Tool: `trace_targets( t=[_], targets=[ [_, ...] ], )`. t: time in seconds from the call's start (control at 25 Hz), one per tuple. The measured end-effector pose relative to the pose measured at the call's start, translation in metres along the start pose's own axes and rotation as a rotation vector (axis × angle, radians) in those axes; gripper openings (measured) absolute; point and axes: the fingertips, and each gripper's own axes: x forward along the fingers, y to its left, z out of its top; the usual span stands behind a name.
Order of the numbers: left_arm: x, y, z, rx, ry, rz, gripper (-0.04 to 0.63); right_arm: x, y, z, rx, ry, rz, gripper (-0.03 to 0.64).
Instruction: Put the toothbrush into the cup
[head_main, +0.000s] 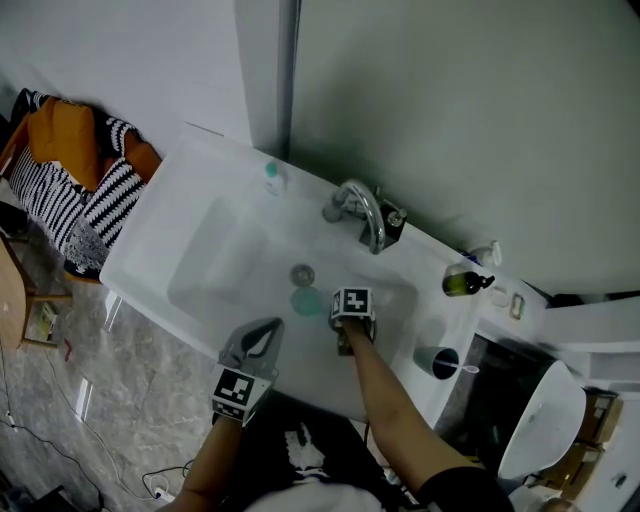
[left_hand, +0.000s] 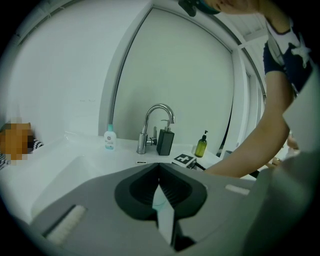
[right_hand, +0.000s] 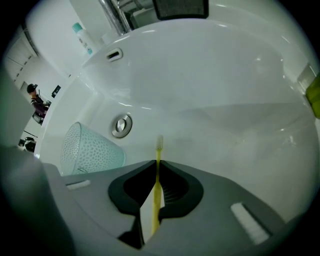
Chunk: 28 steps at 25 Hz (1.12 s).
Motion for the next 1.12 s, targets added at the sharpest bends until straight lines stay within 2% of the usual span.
trace_targets(
  t=[0.48,0.68,1.12],
  targets=[
    [0.0,-0.008,0.02,0.074,-0.036,-0.025,0.0,-0.056,0.003,0.017,0.051,-0.141,0.085,0.023],
    [-0.005,-0.008,0.029,0.089,-0.039,-0.02,0.0,-0.074,0.008,0.017,0.058,-0.179,0.119,0.023],
    [-0.014,-0.013,0.041,0.116,-0.053,-0.018,0.0,-0.129,0.025,0.021,0.08,-0.332,0.236,0.023]
  ],
)
